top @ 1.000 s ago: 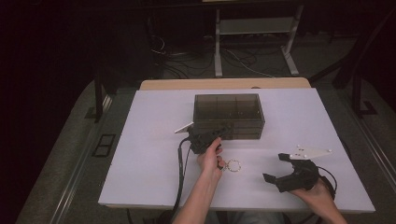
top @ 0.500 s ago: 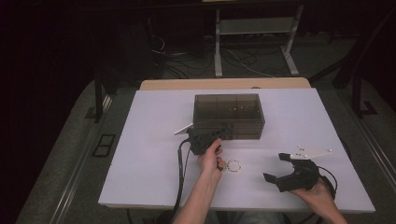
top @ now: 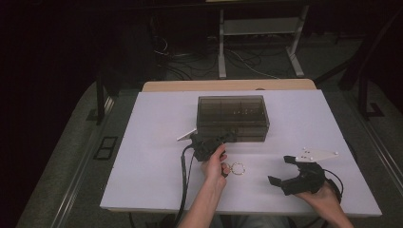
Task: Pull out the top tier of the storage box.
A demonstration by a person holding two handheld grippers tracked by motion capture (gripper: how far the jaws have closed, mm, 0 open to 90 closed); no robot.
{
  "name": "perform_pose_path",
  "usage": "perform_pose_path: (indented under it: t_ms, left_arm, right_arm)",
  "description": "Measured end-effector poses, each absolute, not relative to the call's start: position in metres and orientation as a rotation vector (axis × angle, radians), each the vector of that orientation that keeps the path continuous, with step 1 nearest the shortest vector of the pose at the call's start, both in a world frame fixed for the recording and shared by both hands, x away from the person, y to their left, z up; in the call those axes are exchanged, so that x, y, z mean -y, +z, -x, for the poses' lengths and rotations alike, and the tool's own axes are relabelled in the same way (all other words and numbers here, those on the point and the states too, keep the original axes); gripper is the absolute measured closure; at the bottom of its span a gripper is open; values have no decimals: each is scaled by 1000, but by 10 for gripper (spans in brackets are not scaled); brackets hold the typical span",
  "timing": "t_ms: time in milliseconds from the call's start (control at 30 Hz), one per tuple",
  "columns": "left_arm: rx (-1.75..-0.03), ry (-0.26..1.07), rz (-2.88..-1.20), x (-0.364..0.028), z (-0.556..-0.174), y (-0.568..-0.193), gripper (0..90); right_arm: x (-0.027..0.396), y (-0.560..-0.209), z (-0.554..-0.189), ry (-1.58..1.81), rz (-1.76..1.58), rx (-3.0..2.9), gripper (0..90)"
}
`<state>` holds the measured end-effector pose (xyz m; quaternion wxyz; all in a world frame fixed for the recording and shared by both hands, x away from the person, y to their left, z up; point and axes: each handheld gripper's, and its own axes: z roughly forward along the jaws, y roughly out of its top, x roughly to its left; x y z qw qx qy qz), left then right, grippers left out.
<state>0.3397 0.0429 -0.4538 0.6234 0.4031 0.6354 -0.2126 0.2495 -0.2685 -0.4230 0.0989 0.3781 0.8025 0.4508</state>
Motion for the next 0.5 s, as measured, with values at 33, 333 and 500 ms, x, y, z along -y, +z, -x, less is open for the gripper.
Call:
perform_pose_path:
  t_ms: [33, 333, 500]
  left_arm:
    - [-1459, -484, -926, -43, -339, -454, 805]
    - [-1465, -473, -923, -42, -331, -454, 804]
    - [-1466, -477, -913, -42, -328, -453, 804]
  right_arm:
    - [268, -423, -249, 1333, -1118, -2374, 3]
    - [268, -423, -250, 1330, -1112, -2377, 3]
    - [268, -423, -250, 1329, -1111, -2377, 3]
